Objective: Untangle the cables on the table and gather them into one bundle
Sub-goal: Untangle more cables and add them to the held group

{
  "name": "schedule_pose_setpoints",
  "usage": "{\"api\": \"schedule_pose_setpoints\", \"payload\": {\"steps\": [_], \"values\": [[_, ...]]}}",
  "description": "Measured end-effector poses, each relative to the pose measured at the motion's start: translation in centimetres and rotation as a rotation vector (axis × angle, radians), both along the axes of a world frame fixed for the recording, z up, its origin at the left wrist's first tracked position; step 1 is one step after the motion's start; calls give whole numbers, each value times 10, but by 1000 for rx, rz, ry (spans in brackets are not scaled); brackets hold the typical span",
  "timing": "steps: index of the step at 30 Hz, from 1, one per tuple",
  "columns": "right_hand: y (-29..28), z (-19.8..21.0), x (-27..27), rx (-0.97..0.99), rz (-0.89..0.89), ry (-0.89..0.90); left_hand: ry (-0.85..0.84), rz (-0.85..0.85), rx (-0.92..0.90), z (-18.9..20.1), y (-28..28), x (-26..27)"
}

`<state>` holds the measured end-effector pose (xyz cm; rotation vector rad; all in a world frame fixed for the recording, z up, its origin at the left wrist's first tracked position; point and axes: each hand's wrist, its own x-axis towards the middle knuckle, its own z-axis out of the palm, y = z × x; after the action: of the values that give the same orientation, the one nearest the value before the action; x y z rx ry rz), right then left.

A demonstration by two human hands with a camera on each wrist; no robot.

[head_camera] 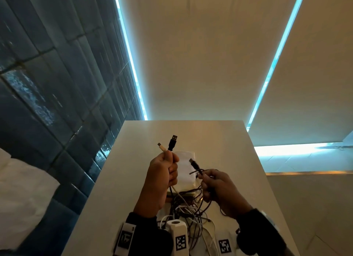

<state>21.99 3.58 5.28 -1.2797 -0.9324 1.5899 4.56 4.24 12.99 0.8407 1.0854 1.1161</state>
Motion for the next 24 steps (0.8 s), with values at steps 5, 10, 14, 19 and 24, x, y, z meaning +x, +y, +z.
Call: {"api": "schedule_pose_setpoints", "payload": {"steps": [5,10,14,19,24], "values": [[-4,14,-6,-9,-11,452,112,-2,-3,-8,1,9],[-7,18,-15,55,31,500,327,-37,30,-14,0,19],[-7,26,-23,128,79,405,393,-82,88,-3,-8,29],[-7,35,-30,220,114,231,454,-25,145,1,-12,30],[-8,35,-35,292,191,127,383,86,159,-2,-8,28]]}}
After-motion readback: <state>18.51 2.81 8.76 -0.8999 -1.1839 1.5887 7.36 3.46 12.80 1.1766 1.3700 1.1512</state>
